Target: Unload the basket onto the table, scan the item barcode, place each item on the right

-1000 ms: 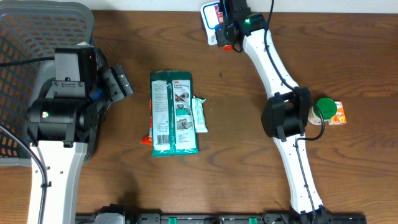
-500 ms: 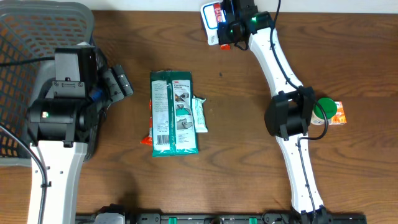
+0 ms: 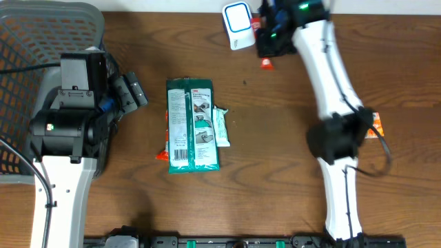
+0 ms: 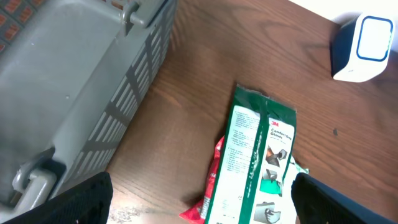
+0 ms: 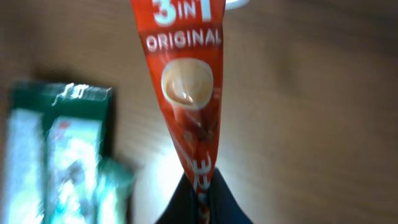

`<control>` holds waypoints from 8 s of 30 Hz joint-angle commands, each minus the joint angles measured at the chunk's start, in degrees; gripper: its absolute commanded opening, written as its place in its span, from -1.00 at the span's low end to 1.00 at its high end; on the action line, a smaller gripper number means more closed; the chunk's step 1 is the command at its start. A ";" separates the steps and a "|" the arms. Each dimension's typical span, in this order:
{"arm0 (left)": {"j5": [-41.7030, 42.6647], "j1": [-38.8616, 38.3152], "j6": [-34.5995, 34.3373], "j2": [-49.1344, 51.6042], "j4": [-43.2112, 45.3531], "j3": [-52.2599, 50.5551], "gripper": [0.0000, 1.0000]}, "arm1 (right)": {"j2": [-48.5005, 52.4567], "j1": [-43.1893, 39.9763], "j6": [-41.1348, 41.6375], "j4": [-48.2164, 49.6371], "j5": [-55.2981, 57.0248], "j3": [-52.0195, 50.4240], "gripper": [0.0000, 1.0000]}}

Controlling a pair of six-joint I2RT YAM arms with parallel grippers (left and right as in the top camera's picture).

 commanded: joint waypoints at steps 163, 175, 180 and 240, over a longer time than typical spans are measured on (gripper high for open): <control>-0.52 0.20 0.74 0.00 -0.11 0.44 0.83 | -32.44 15.45 18.64 82.90 -24.83 -87.17 0.35; -0.52 0.20 0.74 0.00 -0.13 0.39 0.83 | -24.63 17.90 18.03 82.47 -23.91 -87.17 0.38; -0.52 0.20 0.74 0.00 -0.11 0.39 0.83 | -23.87 18.14 18.03 79.91 -18.29 -87.17 0.41; -0.52 0.20 0.74 0.00 -0.11 0.39 0.83 | -25.90 22.43 25.14 72.72 -10.16 -84.24 0.09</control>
